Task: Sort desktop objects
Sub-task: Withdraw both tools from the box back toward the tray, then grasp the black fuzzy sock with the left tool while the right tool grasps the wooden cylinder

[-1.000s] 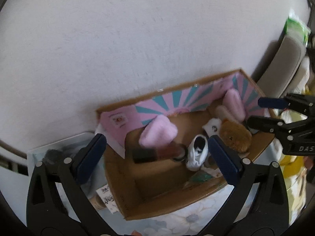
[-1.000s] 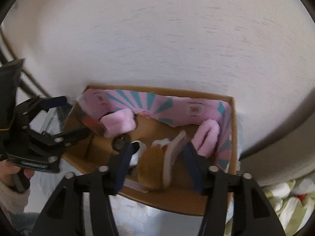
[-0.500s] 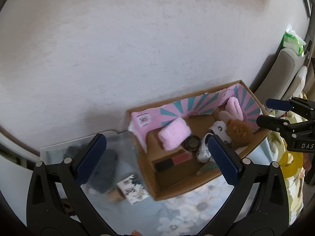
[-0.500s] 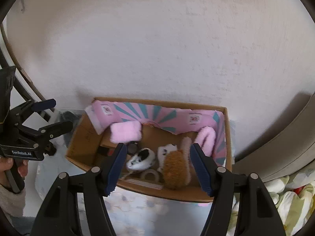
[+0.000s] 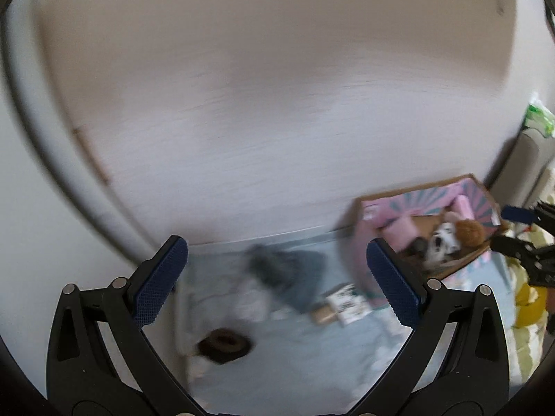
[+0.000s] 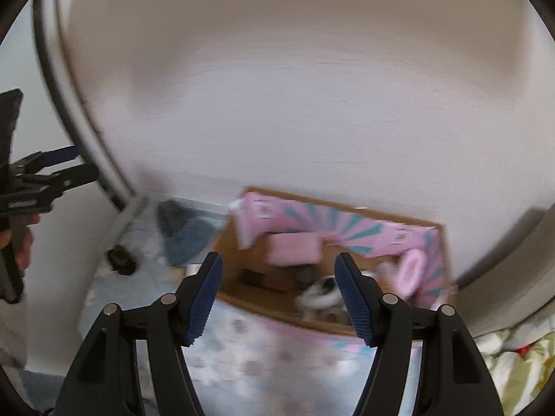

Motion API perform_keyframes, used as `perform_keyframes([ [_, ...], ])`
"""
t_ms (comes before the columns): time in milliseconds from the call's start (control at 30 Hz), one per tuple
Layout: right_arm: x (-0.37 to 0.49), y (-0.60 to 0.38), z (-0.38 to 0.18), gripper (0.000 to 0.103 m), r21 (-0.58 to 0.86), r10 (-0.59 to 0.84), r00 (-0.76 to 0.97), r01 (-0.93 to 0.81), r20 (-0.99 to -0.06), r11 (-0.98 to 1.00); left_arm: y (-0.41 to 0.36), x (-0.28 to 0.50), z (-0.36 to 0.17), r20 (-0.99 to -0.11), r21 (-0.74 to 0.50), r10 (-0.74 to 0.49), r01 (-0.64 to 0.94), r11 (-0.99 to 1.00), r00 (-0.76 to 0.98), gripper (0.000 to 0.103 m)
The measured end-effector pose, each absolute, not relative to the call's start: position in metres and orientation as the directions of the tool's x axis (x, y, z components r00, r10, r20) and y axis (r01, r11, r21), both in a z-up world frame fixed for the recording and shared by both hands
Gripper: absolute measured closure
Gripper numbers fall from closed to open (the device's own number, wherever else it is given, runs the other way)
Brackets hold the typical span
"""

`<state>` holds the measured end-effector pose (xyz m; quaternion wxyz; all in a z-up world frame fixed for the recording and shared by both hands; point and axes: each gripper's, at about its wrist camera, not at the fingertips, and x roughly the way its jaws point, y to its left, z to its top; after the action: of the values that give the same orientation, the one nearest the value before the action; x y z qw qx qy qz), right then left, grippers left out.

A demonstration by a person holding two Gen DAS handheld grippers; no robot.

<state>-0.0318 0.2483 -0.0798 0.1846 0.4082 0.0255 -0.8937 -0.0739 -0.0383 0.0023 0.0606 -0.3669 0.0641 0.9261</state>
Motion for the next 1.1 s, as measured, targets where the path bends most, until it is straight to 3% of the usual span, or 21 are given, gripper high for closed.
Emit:
perform_keyframes([
  [300, 0.003, 0.162, -0.109, 0.040, 0.113, -0.421, -0.552, 0.505, -0.720, -0.856, -0.126, -0.033, -0.031, -0.668, 0.027, 0.025, -0.058, -0.998, -0.744, 0.000],
  [600, 0.011, 0.097, -0.159, 0.040, 0.097, -0.440, -0.512, 0.565, -0.738, -0.819, -0.126, -0.015, -0.104, -0.685, 0.043, 0.050, -0.109, -0.993, -0.727, 0.000],
  [800, 0.013, 0.080, -0.220, 0.040, 0.102, -0.404, -0.486, 0.535, -0.775, -0.839, -0.121, -0.027, -0.177, -0.741, 0.038, 0.052, -0.120, -0.992, -0.669, 0.004],
  [1100, 0.000, 0.087, -0.265, 0.040, 0.033, -0.240, -0.539, 0.365, -0.808, -0.930, -0.122, -0.044, -0.219, -0.781, -0.001, 0.067, -0.105, -0.994, -0.621, 0.004],
])
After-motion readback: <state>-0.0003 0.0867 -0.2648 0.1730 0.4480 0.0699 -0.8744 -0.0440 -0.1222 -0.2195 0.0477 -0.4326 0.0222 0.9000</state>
